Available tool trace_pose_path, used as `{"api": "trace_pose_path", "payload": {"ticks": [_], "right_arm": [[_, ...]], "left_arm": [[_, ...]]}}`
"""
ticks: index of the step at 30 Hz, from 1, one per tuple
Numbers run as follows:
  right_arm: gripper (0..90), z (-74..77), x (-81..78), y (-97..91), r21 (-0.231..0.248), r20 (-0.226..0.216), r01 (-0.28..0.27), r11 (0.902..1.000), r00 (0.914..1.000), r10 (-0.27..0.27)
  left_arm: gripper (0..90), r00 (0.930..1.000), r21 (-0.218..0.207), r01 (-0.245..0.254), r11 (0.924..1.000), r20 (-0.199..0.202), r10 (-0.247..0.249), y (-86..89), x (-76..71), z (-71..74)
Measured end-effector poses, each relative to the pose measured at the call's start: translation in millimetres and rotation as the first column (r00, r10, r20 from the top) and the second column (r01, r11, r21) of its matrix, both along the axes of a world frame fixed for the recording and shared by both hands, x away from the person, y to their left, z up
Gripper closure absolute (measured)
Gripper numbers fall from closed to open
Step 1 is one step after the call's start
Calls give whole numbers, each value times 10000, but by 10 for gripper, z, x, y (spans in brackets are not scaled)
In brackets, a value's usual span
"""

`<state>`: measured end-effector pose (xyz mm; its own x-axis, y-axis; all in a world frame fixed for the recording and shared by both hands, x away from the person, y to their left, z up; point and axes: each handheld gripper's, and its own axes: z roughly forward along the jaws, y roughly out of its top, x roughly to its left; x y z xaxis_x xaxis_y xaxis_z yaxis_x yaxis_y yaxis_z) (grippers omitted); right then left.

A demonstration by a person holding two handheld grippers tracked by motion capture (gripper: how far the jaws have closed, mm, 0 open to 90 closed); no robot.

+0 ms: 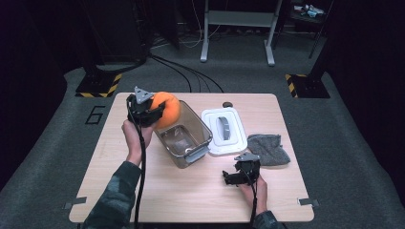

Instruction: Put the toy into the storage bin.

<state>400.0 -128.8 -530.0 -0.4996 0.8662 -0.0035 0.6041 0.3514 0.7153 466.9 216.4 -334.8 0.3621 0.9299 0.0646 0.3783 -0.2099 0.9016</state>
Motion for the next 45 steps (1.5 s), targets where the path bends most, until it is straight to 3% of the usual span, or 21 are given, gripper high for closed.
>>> {"api": "trace_pose_path", "payload": {"ticks": [6,17,24,45], "right_arm": [[6,2,-1,2,27,-28,24,10000,10000,-24],[7,2,-2,2,30,-33,20,10000,10000,-20],[8,2,-2,2,26,-30,19,10000,10000,-19],[8,3,-4,4,22,-17,25,10000,10000,-25]], "left_arm": [[631,9996,-286,-111,9995,-259,104,-77,106,-99],[630,9985,-194,-202,9996,-516,192,-224,250,-201],[630,9989,-157,-130,9998,-450,123,-307,265,-212],[623,9966,-210,-20,9998,-826,2,-452,262,-292]]}}
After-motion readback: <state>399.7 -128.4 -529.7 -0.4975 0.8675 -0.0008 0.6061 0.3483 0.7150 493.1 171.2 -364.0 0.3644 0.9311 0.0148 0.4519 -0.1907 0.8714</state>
